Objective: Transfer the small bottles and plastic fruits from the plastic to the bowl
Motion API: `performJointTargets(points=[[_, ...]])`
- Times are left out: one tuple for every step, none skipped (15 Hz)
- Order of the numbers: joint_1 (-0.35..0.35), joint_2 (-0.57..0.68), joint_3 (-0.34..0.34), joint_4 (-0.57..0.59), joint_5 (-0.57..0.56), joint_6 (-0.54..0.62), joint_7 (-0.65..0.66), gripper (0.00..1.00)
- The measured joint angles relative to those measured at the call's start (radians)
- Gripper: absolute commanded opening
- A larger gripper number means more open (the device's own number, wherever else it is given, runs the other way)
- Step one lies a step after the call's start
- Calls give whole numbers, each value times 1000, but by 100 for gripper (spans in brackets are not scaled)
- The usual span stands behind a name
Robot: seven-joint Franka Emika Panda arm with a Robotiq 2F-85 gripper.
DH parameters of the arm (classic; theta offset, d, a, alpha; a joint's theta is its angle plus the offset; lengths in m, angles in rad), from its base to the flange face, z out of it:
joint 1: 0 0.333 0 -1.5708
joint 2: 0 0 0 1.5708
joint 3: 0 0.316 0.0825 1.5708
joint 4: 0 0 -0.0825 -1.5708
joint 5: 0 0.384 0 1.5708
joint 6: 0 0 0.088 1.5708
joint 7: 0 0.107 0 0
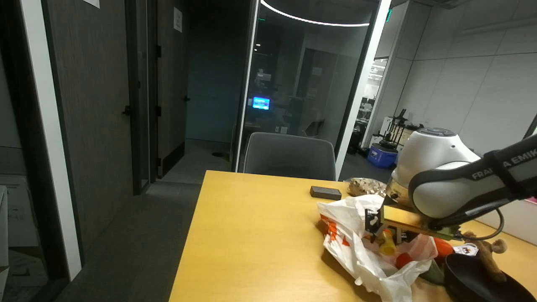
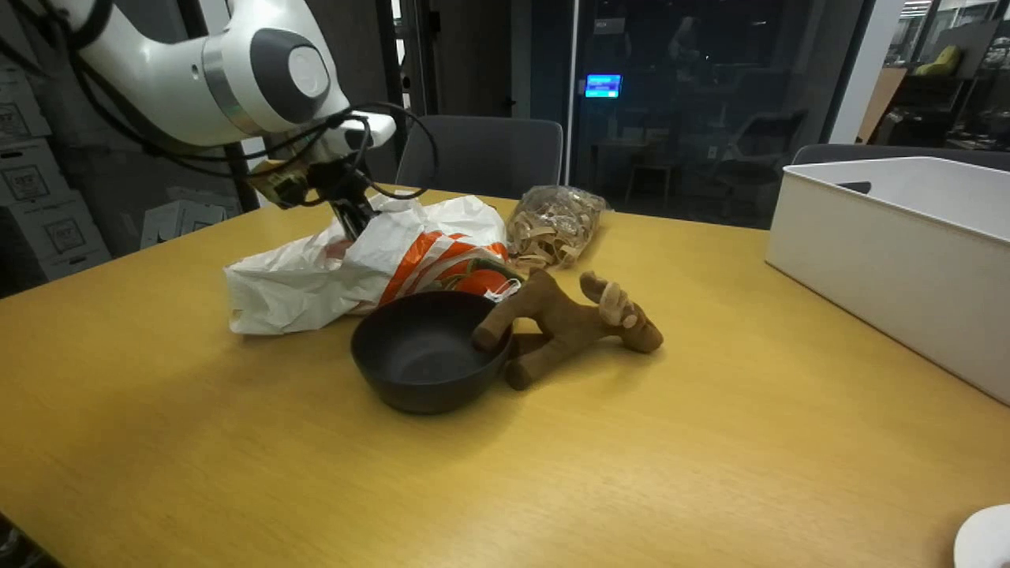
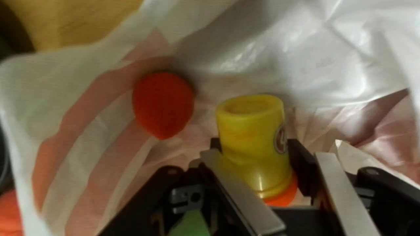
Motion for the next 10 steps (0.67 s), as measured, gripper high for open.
performJointTargets(points=[[-17,-33,39,-14,84,-28,-81,27],[-43,-69,90,-27,168,-65,-156,27],[-67,-111,138,-34,256,-120,-233,27],[-80,-154,172,-36,342,-189,-308,27],[-77,-203,179,-33,421,-271,-379,27],[-73,-252,175,-29,463,-357,-418,27],[-73,-303,167,-23,475,-442,-429,27],[-74,-353,156,-18,475,-518,-430,27],[-78,-400,144,-15,465,-579,-419,27],[-85,-446,133,-14,444,-631,-398,27]])
